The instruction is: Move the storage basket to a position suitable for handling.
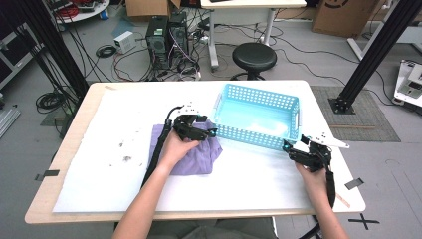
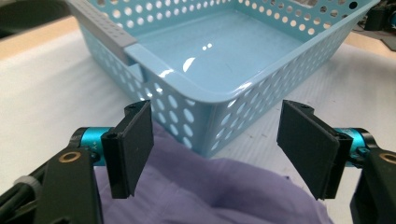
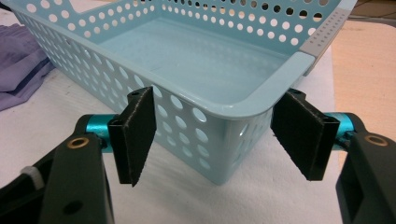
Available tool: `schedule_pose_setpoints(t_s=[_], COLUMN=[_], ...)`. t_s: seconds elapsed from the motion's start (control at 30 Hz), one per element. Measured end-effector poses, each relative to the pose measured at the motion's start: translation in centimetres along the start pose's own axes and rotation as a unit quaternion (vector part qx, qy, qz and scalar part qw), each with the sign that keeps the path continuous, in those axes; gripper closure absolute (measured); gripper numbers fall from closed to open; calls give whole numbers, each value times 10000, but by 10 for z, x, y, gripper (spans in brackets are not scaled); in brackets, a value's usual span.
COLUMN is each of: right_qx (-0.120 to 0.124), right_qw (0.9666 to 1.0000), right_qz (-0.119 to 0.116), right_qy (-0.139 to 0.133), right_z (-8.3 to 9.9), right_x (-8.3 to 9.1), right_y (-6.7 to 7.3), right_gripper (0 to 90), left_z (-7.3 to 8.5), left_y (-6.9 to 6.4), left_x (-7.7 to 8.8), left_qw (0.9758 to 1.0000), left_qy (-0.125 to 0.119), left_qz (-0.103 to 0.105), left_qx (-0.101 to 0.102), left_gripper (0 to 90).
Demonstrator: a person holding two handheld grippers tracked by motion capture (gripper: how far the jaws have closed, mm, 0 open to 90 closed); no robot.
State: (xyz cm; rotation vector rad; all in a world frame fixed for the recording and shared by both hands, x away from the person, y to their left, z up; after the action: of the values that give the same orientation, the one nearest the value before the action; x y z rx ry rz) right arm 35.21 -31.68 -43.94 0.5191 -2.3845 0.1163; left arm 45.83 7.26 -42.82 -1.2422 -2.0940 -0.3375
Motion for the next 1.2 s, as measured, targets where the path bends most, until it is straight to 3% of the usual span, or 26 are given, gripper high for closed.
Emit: schedule_pose_setpoints(t_s=[0.07,0.2,0.4,0.43,0.47,0.6,0.67,0.7,0.83,0.97,1.2], right_qx=[2,27,37,22,46,66,-73,-54,-86,-123,-131], right_qw=[10000,10000,10000,10000,9997,9996,9996,9996,9995,9995,9997], right_qz=[-15,-80,-33,-10,-60,177,221,245,310,291,184], right_qy=[0,19,7,27,215,232,184,144,32,0,-63], right_z=[0,-1,-1,-1,-3,-8,-12,-13,-19,-23,-41], right_x=[0,1,0,-2,-6,-8,-7,-7,-7,-9,-25], right_y=[0,-2,-2,-1,-1,-1,-5,-6,-2,-1,11], right_gripper=[312,307,305,306,320,353,365,371,376,376,374], left_z=[-8,-15,-15,-15,-16,-23,-28,-33,-35,-35,-30], left_y=[-2,-5,-4,-4,-4,-2,0,2,8,14,27], left_x=[-12,-15,-18,-19,-20,-21,-20,-20,-19,-16,-1], left_qw=[9996,9998,9999,9998,9998,9998,9999,9999,9998,9995,9988], left_qy=[276,170,115,128,130,163,95,-21,-103,-210,-215], left_qz=[-34,54,12,-26,-60,-83,-112,-169,-109,-85,-269], left_qx=[-67,-123,-102,-131,-125,-22,-28,-6,122,231,351], left_gripper=[273,272,271,272,285,322,369,371,369,369,366])
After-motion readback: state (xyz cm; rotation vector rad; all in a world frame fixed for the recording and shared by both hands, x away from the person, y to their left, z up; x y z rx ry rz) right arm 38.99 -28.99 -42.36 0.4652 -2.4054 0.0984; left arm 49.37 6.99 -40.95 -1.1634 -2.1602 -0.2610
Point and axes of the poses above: each handheld gripper's, and its own axes: x roughly backward along the jaws, z roughly out of its underside, y roughly to its left, the point moved 2 cm from there along -x, roughly forward along the jaws, and after that the axes turned 14 degrees about y, right-handed, at the moved point
